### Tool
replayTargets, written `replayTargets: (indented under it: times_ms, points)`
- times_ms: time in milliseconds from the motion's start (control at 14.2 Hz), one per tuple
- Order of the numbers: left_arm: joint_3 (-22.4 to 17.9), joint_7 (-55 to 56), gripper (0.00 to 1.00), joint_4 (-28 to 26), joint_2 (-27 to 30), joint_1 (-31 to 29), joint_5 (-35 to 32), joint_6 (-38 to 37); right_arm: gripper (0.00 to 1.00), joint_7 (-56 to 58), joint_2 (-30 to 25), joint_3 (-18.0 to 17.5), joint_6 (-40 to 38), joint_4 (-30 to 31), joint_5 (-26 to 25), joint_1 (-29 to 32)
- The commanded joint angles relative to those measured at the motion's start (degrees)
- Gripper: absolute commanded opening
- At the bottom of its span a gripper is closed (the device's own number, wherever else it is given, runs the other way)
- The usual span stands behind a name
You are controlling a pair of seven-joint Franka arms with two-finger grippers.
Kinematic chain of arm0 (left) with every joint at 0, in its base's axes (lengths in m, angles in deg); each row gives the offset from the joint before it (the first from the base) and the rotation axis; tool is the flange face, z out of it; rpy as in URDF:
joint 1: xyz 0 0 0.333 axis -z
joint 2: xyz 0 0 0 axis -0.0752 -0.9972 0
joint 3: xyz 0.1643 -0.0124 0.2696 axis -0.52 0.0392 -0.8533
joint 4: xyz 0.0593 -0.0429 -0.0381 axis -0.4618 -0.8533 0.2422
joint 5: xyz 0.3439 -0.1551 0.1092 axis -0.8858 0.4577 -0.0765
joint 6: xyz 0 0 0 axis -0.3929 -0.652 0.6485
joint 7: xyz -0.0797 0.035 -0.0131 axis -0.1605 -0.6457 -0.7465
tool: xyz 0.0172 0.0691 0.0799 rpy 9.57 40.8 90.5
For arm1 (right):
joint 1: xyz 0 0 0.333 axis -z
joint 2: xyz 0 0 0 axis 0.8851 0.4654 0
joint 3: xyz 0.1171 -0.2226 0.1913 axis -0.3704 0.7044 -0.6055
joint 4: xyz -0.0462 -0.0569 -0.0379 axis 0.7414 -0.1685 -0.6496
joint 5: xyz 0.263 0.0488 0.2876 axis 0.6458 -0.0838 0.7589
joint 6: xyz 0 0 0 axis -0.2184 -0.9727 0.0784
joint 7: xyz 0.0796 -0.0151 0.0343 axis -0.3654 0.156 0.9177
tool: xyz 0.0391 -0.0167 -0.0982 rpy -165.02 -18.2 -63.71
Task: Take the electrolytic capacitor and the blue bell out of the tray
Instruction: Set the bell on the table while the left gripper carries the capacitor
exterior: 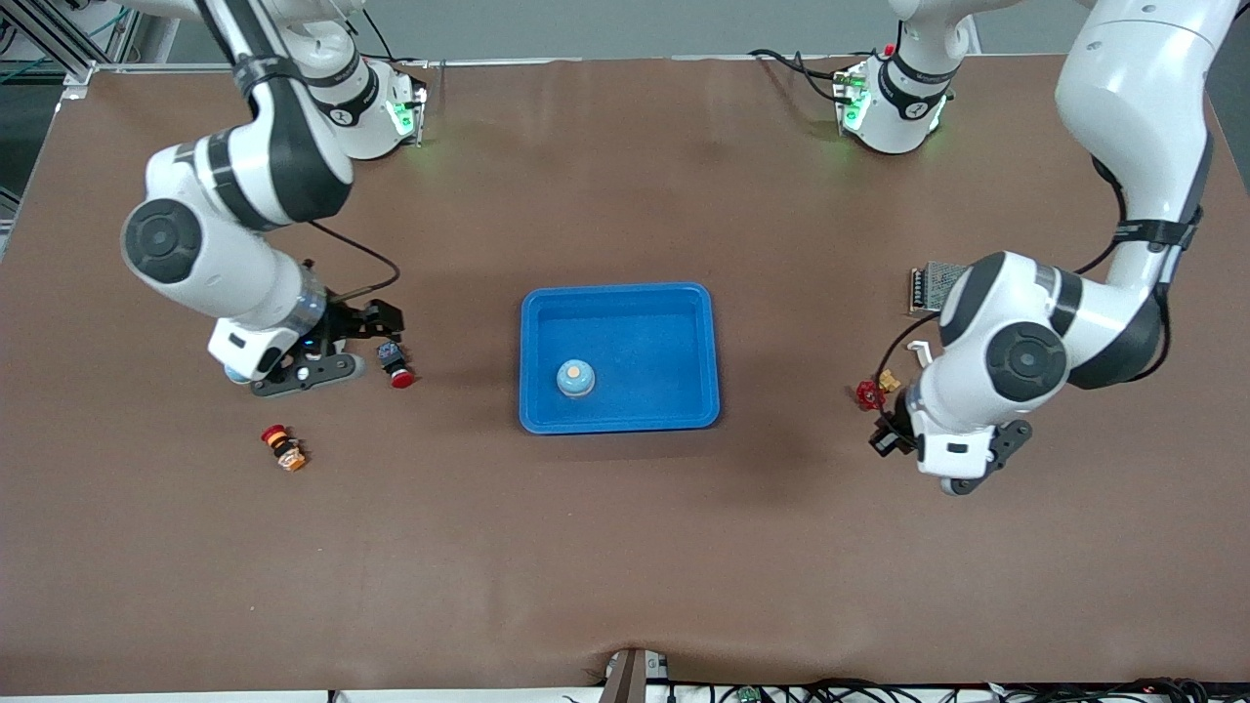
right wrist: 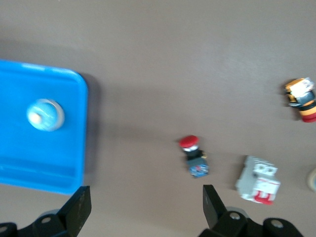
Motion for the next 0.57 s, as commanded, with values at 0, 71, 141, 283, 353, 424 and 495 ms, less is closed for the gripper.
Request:
replayTargets:
  times_ms: [0, 71, 141, 283, 353, 424, 495]
  points:
    - [0.66, -7.19, 0.0, -3.76, 2.54, -5.03, 0.03, -0.46, 1.0, -8.61, 1.84, 0.71, 2.94, -2.04, 0.91, -3.68]
    - [0.48, -9.82, 0.0, -4.55, 2.63, -6.35, -0.15, -0.46, 1.0, -11.42, 2.89, 0.71, 4.7, -2.12, 0.91, -4.91]
    - [0.48, -12.46, 0.0, -4.99, 2.45, -8.36, -1.28, -0.37, 1.0, -14.06, 4.38, 0.71, 6.72, -2.65, 0.91, -6.31]
    - [0.57, -14.76, 0.0, -6.39, 1.93, -10.66, -3.31, 0.67, 1.0, -19.25, 7.9, 0.8, 10.85, -3.61, 0.13, -9.56]
    - [0.57, -14.86, 0.0, -6.57, 1.58, -11.19, -4.36, 1.2, 1.0, -21.62, 9.48, 0.8, 12.43, -4.23, 0.03, -10.8]
    - [0.57, -14.86, 0.0, -6.58, 0.44, -11.72, -5.15, 1.38, 1.0, -23.39, 11.32, 0.8, 13.06, -5.71, 0.03, -11.42]
    - [0.57, -14.86, 0.0, -6.58, 0.0, -11.9, -5.25, 2.17, 1.0, -24.8, 13.25, 0.8, 13.15, -7.56, 0.03, -12.21]
